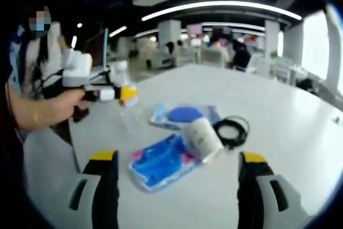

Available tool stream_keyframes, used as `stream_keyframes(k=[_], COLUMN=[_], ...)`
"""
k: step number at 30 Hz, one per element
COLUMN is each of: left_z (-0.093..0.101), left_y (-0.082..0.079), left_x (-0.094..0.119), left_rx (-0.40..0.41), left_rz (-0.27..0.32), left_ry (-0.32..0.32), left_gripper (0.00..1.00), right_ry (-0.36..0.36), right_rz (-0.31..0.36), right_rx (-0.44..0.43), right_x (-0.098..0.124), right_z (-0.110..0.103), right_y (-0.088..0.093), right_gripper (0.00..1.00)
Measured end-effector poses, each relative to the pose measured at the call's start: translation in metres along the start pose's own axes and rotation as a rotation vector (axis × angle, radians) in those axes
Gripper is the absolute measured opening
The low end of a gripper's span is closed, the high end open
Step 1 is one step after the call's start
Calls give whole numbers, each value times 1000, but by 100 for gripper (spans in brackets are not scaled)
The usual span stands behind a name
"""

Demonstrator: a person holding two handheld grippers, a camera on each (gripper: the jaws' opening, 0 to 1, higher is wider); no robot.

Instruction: Arrange the tabletop items into an orderly group along one side of the table until the central work area is clear of visible clutter.

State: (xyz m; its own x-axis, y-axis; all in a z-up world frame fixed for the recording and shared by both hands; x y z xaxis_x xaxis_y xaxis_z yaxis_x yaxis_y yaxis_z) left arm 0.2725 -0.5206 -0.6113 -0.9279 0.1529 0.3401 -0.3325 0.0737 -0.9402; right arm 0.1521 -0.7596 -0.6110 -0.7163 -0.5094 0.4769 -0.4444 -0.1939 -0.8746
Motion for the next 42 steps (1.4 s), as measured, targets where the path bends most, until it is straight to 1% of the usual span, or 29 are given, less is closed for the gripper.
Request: stream_keyframes(k=[8, 13, 18, 20, 30, 35, 40, 42], left_z=[-14, -18, -20, -21, -28, -37, -38, -40], left_y=[-6, -7, -11, -13, -20, -19, -17, -15], left_x=[-29, -46, -58, -64, -90, -100, -109, -114], left_rx=[-3, -7, 9, 2, -14, 27, -4, 2], left_rz=[7, 13, 20, 24, 35, 32, 28, 26], left_ry=[-10, -4, 1, 0, 10, -6, 6, 6], left_gripper=[38, 38, 38, 38, 38, 38, 38, 38], right_ry=[4, 3, -15, -20, -25, -25, -24, -28], right_rz=[-7, -15, -15, -22, -11, -18, -37, -46], right_rx=[6, 8, 12, 19, 14, 15, 14, 16], right_x=[-8, -17, -27, -31, -49, -55, -60, -62], right_z=[7, 12, 13, 13, 20, 23, 24, 23], right_y=[-5, -8, -13, -15, -25, -25, -21, -20], right_gripper=[89, 89, 89, 89, 89, 89, 89, 89])
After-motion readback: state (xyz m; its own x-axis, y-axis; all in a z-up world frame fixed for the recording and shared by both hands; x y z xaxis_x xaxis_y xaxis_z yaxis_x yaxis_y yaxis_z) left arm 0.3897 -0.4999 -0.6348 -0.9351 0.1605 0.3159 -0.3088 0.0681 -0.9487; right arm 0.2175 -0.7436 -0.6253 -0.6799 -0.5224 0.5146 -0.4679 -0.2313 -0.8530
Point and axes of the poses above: the point that each gripper's makers call its tool centre point, and the gripper's own axes: x roughly backward along the fingers, z roughly to its right, y roughly out of its underside, the point moved 3 cm from there along x, roughly backward along the fingers, and after that the axes turned 4 degrees about -y, right-handed, at the moved point
